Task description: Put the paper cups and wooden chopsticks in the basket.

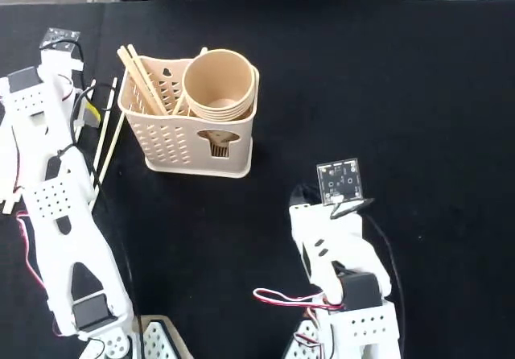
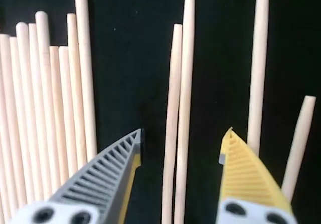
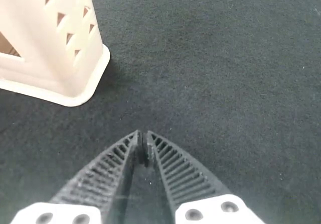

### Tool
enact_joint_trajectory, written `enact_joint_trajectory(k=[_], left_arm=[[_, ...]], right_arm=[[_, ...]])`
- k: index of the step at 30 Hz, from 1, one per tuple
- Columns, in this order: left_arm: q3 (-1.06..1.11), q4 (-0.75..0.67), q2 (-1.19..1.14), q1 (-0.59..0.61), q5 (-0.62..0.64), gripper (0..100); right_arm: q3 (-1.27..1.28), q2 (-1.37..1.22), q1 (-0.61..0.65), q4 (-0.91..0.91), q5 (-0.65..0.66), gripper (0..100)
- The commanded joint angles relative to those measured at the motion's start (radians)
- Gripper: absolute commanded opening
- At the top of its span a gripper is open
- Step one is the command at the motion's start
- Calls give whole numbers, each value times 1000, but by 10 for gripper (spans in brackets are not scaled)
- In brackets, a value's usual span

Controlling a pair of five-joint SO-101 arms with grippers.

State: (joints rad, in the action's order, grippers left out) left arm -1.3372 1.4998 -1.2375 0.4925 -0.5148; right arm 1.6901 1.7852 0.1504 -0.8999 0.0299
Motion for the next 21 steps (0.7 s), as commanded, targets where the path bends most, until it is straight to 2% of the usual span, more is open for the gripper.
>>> enact_joint_trajectory(k=[1, 3, 8, 12, 18, 21], left_arm=[[-21, -12, -21, 33, 8, 245], [-13, 2, -29, 41, 21, 226], [-18, 55, -31, 51, 41, 96], [-22, 141, -20, 50, 41, 32], [-101, 264, -20, 50, 44, 30], [-116, 262, -18, 67, 94, 30]], right_arm=[[-1, 12, 5, 0, 12, 15], [-1, 12, 5, 0, 12, 15], [-1, 12, 5, 0, 12, 15], [-1, 12, 5, 0, 12, 15], [-1, 12, 5, 0, 12, 15], [-1, 12, 5, 0, 12, 15]])
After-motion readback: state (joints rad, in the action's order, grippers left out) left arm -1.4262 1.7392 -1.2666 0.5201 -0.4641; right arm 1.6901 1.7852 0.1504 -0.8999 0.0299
